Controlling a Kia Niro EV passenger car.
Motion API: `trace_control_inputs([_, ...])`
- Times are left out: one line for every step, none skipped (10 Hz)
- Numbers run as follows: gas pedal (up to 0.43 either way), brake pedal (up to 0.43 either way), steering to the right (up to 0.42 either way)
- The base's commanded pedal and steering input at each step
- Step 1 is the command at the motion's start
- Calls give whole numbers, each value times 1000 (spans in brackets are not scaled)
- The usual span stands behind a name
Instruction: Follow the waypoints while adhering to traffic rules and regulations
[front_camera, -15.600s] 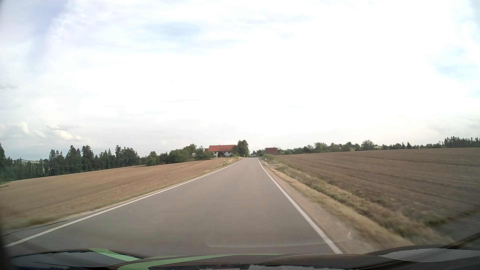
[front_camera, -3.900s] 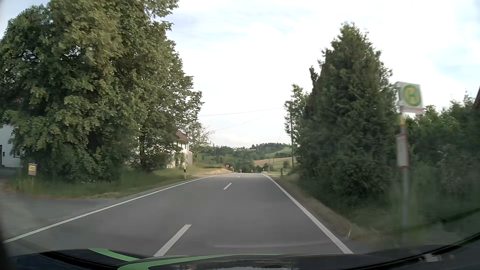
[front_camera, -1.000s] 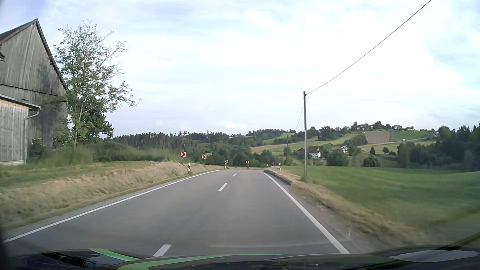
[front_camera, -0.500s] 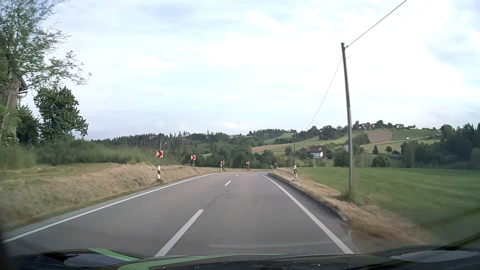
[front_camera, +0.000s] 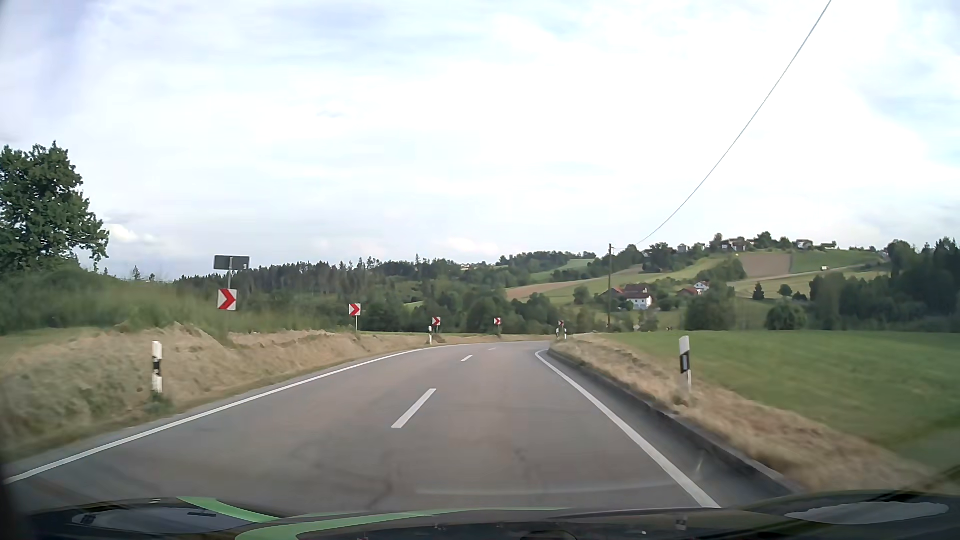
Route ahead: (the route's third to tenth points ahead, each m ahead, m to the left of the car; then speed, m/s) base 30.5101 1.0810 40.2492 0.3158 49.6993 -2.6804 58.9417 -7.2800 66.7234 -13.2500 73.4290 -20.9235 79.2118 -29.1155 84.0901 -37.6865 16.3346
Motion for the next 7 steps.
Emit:
trace_control_inputs([0, 274, -3])
trace_control_inputs([0, 280, -3])
trace_control_inputs([0, 287, -2])
trace_control_inputs([0, 287, -1])
trace_control_inputs([0, 287, 0])
trace_control_inputs([0, 293, 0])
trace_control_inputs([0, 293, 0])
